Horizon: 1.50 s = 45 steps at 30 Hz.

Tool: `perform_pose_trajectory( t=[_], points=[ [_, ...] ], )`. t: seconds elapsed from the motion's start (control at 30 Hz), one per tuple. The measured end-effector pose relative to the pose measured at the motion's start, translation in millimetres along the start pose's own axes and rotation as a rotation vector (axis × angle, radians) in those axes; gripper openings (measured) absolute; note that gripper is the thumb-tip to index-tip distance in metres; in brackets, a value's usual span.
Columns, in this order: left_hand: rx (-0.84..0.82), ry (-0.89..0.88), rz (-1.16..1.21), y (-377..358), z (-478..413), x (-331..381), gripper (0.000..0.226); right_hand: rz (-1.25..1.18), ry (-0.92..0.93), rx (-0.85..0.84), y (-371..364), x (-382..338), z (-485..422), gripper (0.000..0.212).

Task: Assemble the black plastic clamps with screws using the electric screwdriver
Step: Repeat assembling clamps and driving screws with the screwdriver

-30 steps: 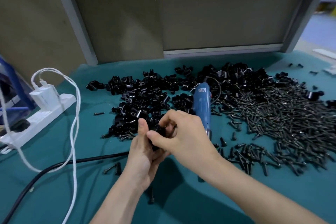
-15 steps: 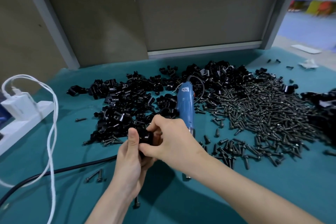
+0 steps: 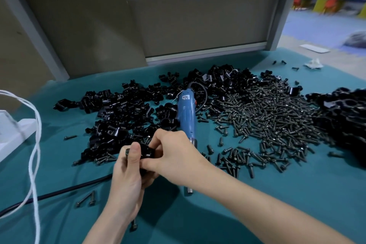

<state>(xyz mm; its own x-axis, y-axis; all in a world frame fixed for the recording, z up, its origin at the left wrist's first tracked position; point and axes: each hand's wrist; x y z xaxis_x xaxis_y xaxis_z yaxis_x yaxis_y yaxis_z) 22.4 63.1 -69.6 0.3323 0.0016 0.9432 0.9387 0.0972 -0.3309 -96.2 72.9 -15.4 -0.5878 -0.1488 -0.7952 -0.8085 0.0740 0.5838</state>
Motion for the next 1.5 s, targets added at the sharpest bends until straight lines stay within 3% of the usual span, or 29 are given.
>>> perform_pose_trajectory(
  t=[0.1,0.2,0.33,0.43,0.53,0.63,0.73,0.83,0.97,1.07,1.27,1.37,1.5],
  points=[
    [-0.01,-0.064,-0.036,-3.0,1.1,0.5,0.031,-0.102,-0.115,-0.035,4.1,3.0,0.7,0.031],
    [-0.014,-0.09,-0.044,-3.8,1.6,0.3,0.033,-0.216,-0.155,-0.051,1.5,3.4,4.3,0.029],
    [-0.054,-0.086,-0.028,0.0,-0.4,-2.6,0.028,-0.112,-0.101,0.015,0.1,2.0,7.1,0.028],
    [-0.079,-0.072,-0.062,1.9,-2.7,-5.4,0.06,-0.038,-0.035,0.013,6.4,2.2,13.3,0.032],
    [-0.049,-0.109,-0.061,3.0,-5.1,-6.5,0.044,0.002,0.033,0.009,38.4,6.6,11.8,0.046],
    [-0.033,-0.024,0.027,8.1,-9.2,-6.6,0.049,0.09,-0.001,0.251,96.5,31.8,-9.6,0.029],
    [-0.035,0.069,0.046,10.2,-11.5,-3.5,0.07,0.468,-0.183,0.415,155.2,82.7,-30.9,0.024],
    [-0.061,0.103,0.074,10.0,-12.5,-3.6,0.057,0.669,-0.354,0.277,182.6,135.9,-28.6,0.026],
    [-0.08,0.104,0.159,9.5,-10.7,-1.0,0.035,0.682,-0.276,0.251,183.9,159.7,-18.0,0.02],
    [-0.062,0.125,0.214,11.0,-10.8,0.8,0.034,0.63,-0.235,0.263,181.5,160.6,-18.9,0.032],
    [-0.093,0.115,0.205,10.3,-8.6,3.2,0.039,0.778,-0.17,0.158,176.1,158.3,-31.0,0.007],
    [-0.087,0.121,0.193,9.8,-7.7,2.7,0.037,0.687,-0.167,0.179,176.9,151.2,-30.0,0.012],
    [-0.084,0.151,0.106,9.0,-6.4,5.5,0.035,0.168,-0.175,0.406,174.6,119.3,-18.8,0.013]
  ],
)
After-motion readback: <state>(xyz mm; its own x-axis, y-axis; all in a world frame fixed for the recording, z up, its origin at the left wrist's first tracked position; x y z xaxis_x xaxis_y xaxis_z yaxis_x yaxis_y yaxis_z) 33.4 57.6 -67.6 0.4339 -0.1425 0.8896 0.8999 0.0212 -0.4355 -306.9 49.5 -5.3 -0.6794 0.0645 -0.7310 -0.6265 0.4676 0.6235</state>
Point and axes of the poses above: each hand's wrist, its own z-axis away from the middle knuckle, its own y-axis out of the back of the hand, x = y × z, and after that the axes turned 8 degrees about x, right-handed
